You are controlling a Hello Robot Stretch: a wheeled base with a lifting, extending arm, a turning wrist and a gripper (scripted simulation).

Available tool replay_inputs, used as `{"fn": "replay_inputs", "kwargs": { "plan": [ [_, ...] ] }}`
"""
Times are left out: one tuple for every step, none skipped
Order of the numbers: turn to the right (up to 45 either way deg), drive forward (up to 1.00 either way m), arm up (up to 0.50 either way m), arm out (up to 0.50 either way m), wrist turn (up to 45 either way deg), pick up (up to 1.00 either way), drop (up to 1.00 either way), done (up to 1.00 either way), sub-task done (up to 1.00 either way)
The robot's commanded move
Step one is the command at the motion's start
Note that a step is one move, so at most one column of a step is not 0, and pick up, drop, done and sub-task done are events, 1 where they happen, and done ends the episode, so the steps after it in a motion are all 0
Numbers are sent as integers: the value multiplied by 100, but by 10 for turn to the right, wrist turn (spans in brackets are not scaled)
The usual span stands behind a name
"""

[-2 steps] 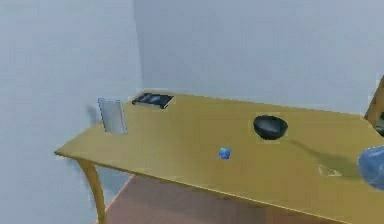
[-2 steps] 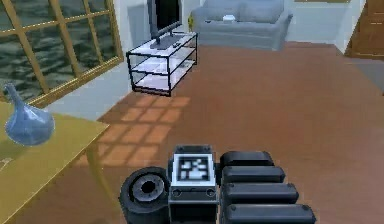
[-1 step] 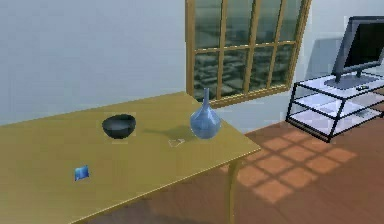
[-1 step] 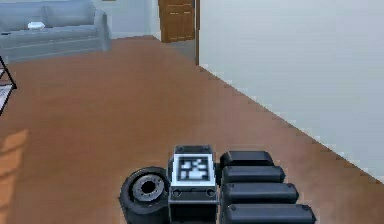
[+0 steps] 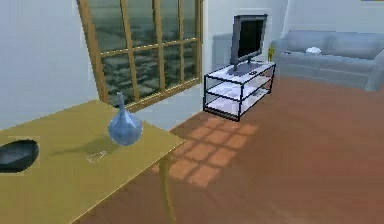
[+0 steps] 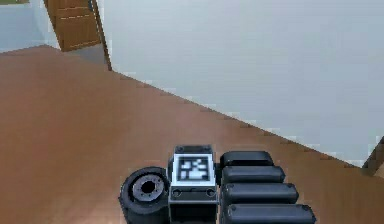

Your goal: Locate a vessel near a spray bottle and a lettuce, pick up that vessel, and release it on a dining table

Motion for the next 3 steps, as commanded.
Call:
{"fn": "replay_inputs", "kwargs": {
  "plan": [
    [-330, 0, 0, 0, 0, 0, 0, 0, 0],
    [0, 30, 0, 0, 0, 0, 0, 0, 0],
    [-450, 0, 0, 0, 0, 0, 0, 0, 0]
  ]
}}
